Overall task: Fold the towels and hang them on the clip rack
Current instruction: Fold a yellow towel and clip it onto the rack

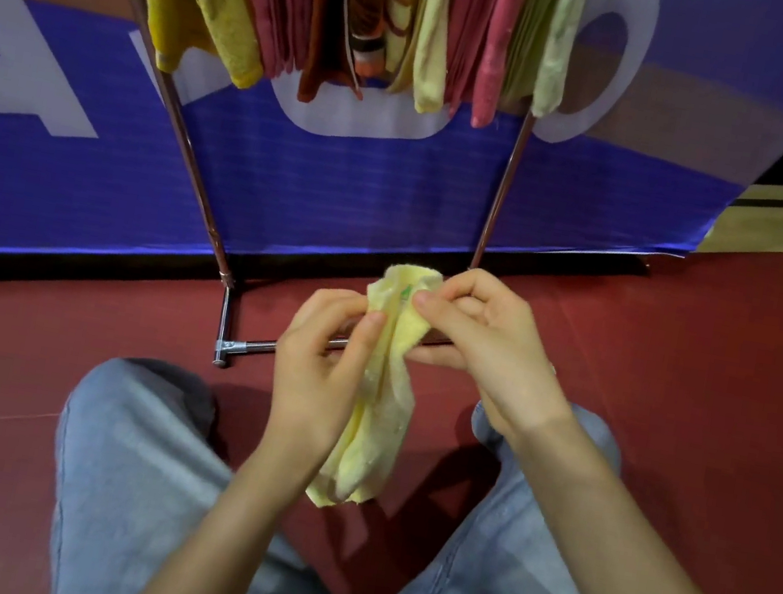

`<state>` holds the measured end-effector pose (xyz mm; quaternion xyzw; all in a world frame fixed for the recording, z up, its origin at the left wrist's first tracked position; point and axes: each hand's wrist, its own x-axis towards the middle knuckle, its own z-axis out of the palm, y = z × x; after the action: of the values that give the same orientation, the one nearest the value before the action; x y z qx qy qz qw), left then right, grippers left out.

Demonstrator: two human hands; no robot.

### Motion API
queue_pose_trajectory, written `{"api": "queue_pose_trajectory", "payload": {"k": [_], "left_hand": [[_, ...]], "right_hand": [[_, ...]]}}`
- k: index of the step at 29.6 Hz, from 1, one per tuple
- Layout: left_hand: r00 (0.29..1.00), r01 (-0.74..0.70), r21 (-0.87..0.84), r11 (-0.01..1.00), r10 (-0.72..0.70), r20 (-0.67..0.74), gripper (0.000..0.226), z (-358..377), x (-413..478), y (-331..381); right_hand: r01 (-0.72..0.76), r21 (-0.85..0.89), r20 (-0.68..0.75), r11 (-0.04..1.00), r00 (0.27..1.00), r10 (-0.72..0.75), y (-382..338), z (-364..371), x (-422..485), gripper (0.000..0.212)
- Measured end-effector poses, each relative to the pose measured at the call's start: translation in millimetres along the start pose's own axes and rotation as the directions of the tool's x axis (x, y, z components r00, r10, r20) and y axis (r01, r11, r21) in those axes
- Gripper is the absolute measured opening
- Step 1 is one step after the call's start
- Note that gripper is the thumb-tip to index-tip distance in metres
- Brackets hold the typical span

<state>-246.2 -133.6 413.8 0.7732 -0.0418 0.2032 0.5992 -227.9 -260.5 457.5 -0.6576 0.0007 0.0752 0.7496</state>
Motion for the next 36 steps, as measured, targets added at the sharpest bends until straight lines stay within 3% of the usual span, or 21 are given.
{"api": "queue_pose_trajectory", "payload": {"k": [5,12,15,19,23,25,28,33,34,36], "left_hand": [[0.999,0.026,-0.076,0.997,-0.024,0.036,0.01,-1,-2,-7],[0.997,0.04,-0.055,0.998,-0.036,0.072,0.012,-3,-2,-14],[0.992,0.083,-0.065,0.994,-0.076,0.104,0.013,-8,3,-21],[0.981,0.107,-0.094,0.99,-0.09,0.17,0.008,-15,8,-25],[0.979,0.052,-0.046,0.998,-0.042,0.199,0.01,-20,12,-22],[0.976,0.031,-0.002,1.0,-0.03,0.215,0.012,-22,21,-20],[0.984,-0.088,0.084,0.993,0.073,0.164,0.021,-26,54,0],[0.946,-0.323,0.039,0.946,0.324,-0.015,0.023,-42,109,76],[0.92,-0.389,0.036,0.92,0.39,-0.042,0.022,-46,115,92],[0.899,-0.432,0.041,0.901,0.434,-0.06,0.022,-48,118,103]], "right_hand": [[-0.038,0.031,0.023,0.999,0.999,0.038,9,6,1,0.01],[-0.114,0.056,0.106,0.992,0.989,0.108,12,5,-2,0.038],[-0.113,0.025,0.143,0.993,0.984,0.109,15,2,-4,0.031],[-0.083,-0.226,0.225,0.971,0.965,0.134,16,-11,2,0.016],[0.085,-0.641,0.324,0.763,0.931,0.169,13,-25,12,0.005],[0.184,-0.744,0.296,0.642,0.952,0.07,5,-29,17,0.015],[0.366,-0.822,0.294,0.437,0.929,-0.225,-28,-23,30,0.026],[0.667,-0.541,0.249,0.512,0.708,-0.66,-108,10,35,0.023],[0.72,-0.489,0.233,0.493,0.652,-0.721,-124,15,30,0.024],[0.753,-0.417,0.212,0.509,0.625,-0.752,-132,19,26,0.024]]}}
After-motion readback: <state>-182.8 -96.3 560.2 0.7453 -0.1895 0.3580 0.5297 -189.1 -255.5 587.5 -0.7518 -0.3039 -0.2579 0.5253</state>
